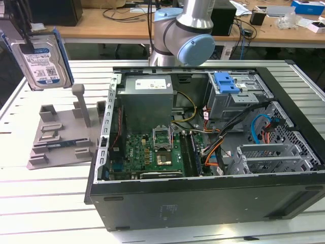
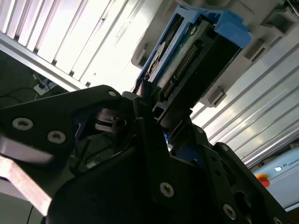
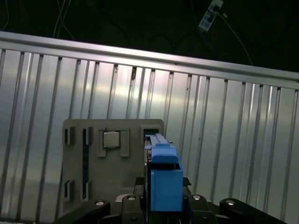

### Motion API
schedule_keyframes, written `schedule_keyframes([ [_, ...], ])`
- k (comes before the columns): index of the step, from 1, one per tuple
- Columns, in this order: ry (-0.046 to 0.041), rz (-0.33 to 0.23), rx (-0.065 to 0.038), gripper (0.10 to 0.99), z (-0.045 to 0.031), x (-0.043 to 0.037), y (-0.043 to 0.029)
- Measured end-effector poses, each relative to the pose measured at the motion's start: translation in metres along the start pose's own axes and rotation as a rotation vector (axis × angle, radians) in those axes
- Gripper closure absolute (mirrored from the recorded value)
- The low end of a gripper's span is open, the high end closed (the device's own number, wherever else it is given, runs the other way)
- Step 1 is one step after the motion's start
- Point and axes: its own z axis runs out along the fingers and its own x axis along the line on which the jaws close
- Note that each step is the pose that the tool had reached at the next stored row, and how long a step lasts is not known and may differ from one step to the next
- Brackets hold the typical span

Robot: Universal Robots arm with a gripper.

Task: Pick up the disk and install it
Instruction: 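Pick up the disk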

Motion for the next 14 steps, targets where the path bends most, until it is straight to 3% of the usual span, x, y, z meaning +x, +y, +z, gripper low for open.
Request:
schedule_keyframes([
  [14, -0.0001, 0.000, 0.000, 0.722, -0.0357, -0.0008, 0.0015],
])
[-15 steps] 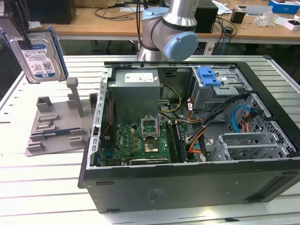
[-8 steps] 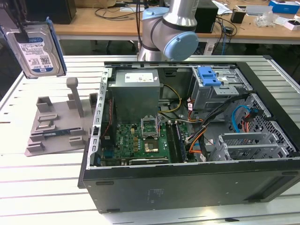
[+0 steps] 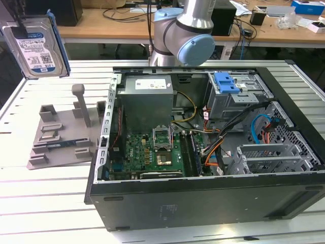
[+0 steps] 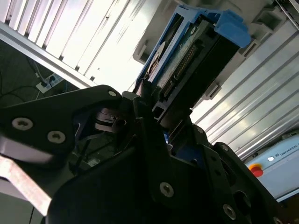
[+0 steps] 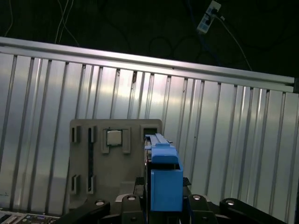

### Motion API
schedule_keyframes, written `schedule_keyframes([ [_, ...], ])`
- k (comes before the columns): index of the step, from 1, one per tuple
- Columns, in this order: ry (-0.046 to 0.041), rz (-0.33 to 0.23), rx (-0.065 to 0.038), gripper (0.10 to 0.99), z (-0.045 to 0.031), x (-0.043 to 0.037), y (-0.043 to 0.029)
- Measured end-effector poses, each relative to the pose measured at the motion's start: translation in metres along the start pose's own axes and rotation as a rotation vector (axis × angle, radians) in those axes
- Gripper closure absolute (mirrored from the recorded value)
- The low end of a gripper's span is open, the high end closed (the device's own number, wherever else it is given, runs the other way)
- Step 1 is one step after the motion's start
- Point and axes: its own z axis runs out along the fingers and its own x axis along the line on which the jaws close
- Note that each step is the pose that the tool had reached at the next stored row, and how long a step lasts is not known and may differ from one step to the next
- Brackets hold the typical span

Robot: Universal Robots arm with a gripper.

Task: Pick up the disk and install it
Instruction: 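Pick up the disk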

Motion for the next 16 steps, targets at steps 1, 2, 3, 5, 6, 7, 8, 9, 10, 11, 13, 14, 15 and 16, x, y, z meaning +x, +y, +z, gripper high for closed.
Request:
schedule_keyframes([
  [1, 0.0001, 0.000, 0.000, 0.722, -0.0048, -0.0001, 0.0002],
  [2, 0.0000, 0.000, 0.000, 0.722, -0.0087, -0.0002, 0.0004],
  [3, 0.0001, 0.000, 0.000, 0.722, -0.0135, -0.0003, 0.0006],
  [5, 0.0001, 0.000, 0.000, 0.722, -0.0186, -0.0004, 0.0008],
  [6, 0.0001, 0.000, 0.000, 0.722, -0.0215, -0.0005, 0.0009],
  [7, 0.0000, 0.000, 0.000, 0.722, -0.0239, -0.0005, 0.0010],
  [8, 0.0001, 0.000, 0.000, 0.722, -0.0269, -0.0006, 0.0011],
  [9, 0.0000, 0.000, 0.000, 0.722, -0.0292, -0.0007, 0.0012],
  [10, 0.0001, 0.000, 0.000, 0.722, -0.0342, -0.0008, 0.0014],
  [11, 0.0000, 0.000, 0.000, 0.722, -0.0372, -0.0009, 0.0015],
  [13, 0.0001, 0.000, 0.000, 0.722, -0.0430, -0.0010, 0.0017],
  [14, 0.0001, 0.000, 0.000, 0.722, -0.0479, -0.0011, 0.0019],
  [15, 0.0001, 0.000, 0.000, 0.722, -0.0514, -0.0012, 0.0020],
  [16, 0.0001, 0.000, 0.000, 0.722, -0.0542, -0.0013, 0.0021],
])
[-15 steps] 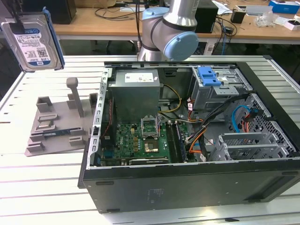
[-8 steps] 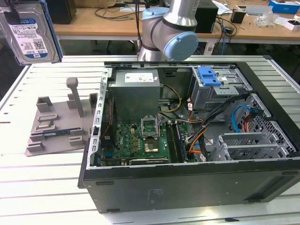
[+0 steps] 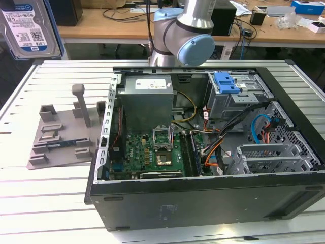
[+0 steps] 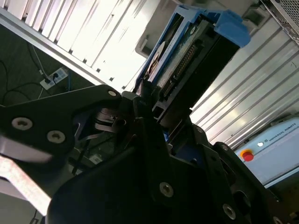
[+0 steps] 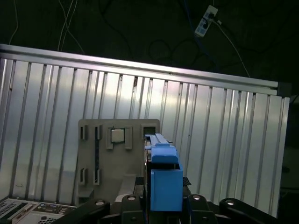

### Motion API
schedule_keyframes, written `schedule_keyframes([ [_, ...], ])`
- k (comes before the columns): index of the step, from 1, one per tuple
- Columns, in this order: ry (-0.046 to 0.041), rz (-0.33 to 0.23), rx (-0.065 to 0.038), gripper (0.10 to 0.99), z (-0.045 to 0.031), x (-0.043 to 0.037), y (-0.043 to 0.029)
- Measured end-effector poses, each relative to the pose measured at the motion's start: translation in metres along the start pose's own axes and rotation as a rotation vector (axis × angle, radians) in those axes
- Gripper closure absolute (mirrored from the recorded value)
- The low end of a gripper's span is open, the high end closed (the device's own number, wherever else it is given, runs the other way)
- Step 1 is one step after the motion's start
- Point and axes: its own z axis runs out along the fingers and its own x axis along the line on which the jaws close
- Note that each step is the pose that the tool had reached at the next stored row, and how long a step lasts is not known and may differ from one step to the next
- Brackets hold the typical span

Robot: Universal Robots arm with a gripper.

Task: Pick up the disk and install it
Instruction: 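Pick up the disk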

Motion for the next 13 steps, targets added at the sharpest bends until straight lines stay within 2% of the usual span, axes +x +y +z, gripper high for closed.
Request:
schedule_keyframes([
  [11, 0.0000, 0.000, 0.000, 0.722, -0.0363, -0.0008, 0.0015],
  [13, 0.0000, 0.000, 0.000, 0.722, -0.0372, -0.0008, 0.0015],
])
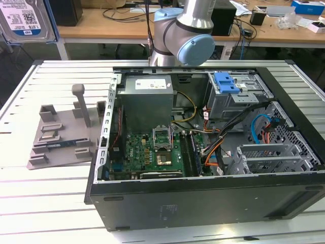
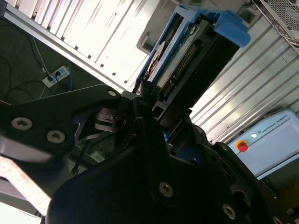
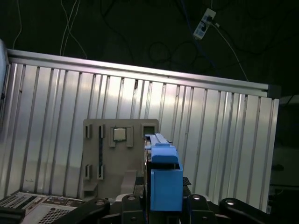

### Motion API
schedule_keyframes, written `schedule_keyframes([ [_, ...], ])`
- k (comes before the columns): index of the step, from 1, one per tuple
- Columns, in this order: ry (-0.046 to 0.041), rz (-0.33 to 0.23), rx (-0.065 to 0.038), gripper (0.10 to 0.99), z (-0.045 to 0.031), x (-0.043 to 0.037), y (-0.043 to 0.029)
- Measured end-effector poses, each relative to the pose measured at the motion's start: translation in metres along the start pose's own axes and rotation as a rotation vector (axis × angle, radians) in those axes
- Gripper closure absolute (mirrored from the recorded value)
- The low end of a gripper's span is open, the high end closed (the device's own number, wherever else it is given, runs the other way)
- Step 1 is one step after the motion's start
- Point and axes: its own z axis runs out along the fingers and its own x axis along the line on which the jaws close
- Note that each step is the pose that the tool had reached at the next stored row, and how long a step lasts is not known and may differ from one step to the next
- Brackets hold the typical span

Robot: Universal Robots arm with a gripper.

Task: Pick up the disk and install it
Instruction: 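Pick up the disk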

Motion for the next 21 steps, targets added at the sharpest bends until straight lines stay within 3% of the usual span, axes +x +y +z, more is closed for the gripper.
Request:
schedule_keyframes([
  [8, 0.0004, 0.000, 0.000, 0.722, -0.0002, 0.0018, -0.0002],
  [21, 0.0014, 0.001, 0.000, 0.722, -0.0004, 0.0333, 0.0031],
])
